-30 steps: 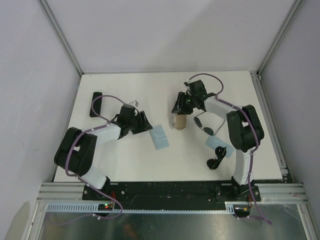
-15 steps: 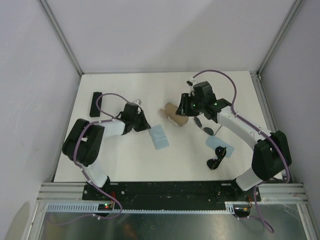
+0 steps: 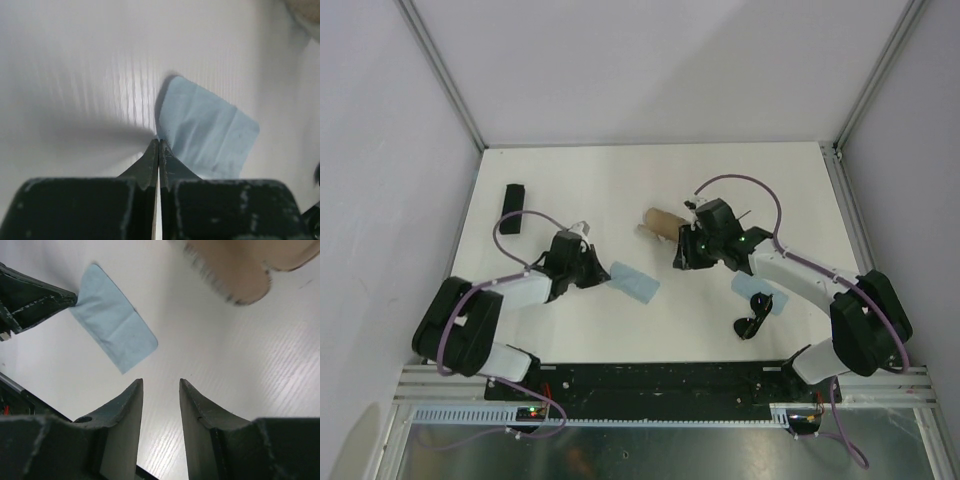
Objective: Organize the sunglasses
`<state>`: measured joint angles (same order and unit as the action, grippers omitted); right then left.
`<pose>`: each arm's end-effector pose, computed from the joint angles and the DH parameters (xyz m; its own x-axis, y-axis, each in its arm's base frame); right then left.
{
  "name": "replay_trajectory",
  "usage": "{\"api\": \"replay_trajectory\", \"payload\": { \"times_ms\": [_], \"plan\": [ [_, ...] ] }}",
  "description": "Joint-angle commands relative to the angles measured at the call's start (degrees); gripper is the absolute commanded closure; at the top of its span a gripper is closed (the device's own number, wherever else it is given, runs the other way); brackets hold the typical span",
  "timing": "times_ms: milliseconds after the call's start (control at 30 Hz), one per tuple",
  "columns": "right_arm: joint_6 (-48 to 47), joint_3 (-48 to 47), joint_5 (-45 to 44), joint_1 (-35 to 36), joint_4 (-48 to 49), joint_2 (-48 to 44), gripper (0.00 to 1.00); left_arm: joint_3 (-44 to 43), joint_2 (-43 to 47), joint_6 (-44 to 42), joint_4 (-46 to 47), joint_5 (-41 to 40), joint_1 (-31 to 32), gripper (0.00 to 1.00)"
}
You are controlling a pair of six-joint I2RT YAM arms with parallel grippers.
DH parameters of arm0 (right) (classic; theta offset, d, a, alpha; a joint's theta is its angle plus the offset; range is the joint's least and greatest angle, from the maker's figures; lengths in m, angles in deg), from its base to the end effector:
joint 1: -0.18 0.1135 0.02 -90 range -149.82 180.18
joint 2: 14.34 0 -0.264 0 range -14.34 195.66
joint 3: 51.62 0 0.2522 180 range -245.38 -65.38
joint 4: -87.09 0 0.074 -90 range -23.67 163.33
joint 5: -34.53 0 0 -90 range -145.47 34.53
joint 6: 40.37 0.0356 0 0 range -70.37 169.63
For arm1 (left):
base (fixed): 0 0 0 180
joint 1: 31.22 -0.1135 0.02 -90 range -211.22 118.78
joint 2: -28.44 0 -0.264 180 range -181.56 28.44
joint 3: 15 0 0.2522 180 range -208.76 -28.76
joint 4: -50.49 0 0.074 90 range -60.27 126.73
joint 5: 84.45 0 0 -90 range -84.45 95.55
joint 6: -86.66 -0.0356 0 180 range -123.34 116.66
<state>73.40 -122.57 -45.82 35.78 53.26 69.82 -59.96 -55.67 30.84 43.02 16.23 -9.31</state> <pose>0.2510 0.1871 0.2387 -0.8133 -0.0936 -0.5742 -0.3704 0.8445 0.3870 0.2419 -0.1044 0.1377 -0.8302 -0.2611 -0.4925 0.0222 0.8673 -0.4973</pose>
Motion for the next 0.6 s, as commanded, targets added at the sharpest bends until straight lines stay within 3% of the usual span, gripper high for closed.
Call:
{"api": "replay_trajectory", "payload": {
  "times_ms": [0, 100, 200, 267, 400, 567],
  "plan": [
    [1.09, 1.36, -3.35, 3.42, 4.31, -0.95, 0.61, 4.62, 8.02, 1.25, 1.67, 1.19, 0.31, 1.0],
    [1.33, 2.28, -4.1, 5.1, 5.79, -0.04, 0.62, 7.75, 13.21, 2.13, 1.66, 2.06, 0.47, 0.94],
    [1.08, 2.8, -5.51, 6.77, 6.73, 1.17, 0.62, 9.75, 17.94, 2.19, 0.5, 0.74, 0.38, 0.64],
    [0.86, 2.85, -6.59, 7.69, 7.31, 2.19, 0.62, 9.8, 19.87, 1.68, -0.61, -1.06, -0.12, 0.53],
    [0.72, 2.79, -8.46, 9.19, 8.99, 4.32, 0.63, 7.08, 19.69, 0.02, -2.2, -1.0, -2.71, 0.5],
    [1.38, 2.64, -9.54, 10.53, 11.18, 7.29, 0.63, 2.47, 15.01, -2.27, -2.54, -1.14, -3.64, 0.55]
  ]
}}
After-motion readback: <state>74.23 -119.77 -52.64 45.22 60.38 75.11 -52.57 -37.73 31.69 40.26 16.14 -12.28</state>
